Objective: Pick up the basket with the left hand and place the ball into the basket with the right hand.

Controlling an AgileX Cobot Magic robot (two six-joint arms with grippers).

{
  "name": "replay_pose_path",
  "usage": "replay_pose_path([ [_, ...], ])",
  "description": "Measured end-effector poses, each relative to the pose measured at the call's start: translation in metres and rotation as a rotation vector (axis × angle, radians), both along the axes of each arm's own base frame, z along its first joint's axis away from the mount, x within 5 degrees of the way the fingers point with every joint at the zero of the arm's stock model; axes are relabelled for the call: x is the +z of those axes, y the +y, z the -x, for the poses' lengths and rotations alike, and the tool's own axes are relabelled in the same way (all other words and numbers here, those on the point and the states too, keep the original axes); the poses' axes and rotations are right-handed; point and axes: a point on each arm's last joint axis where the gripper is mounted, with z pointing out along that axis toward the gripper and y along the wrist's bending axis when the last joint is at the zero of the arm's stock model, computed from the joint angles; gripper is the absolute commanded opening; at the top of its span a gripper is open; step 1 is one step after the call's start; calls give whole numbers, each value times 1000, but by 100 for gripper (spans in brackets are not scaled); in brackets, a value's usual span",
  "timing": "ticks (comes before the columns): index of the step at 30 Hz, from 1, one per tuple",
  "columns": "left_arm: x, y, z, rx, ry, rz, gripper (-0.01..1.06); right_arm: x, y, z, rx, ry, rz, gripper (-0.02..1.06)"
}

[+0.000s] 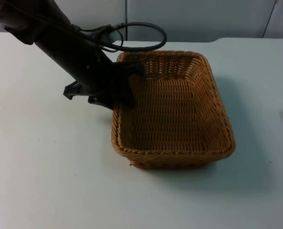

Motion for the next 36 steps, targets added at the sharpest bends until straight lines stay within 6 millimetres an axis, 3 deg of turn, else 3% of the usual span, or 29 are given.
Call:
replay_pose_path([
  [6,1,-1,-1,23,7,14,0,0,0,0,0,0,0,104],
  [21,4,0,-3,122,40,25,0,0,0,0,-1,0,2,104],
  [27,35,4,-3,171,7,2,0,0,0,0,-1,0,1,104],
  [30,63,7,-1,191,-32,10,0,0,0,0,-1,0,1,104],
  [32,80,13,1,205,-37,27,0,0,0,0,-1,0,1,104],
  [36,95,29,8,240,-32,39,0,0,0,0,-1,0,1,104],
])
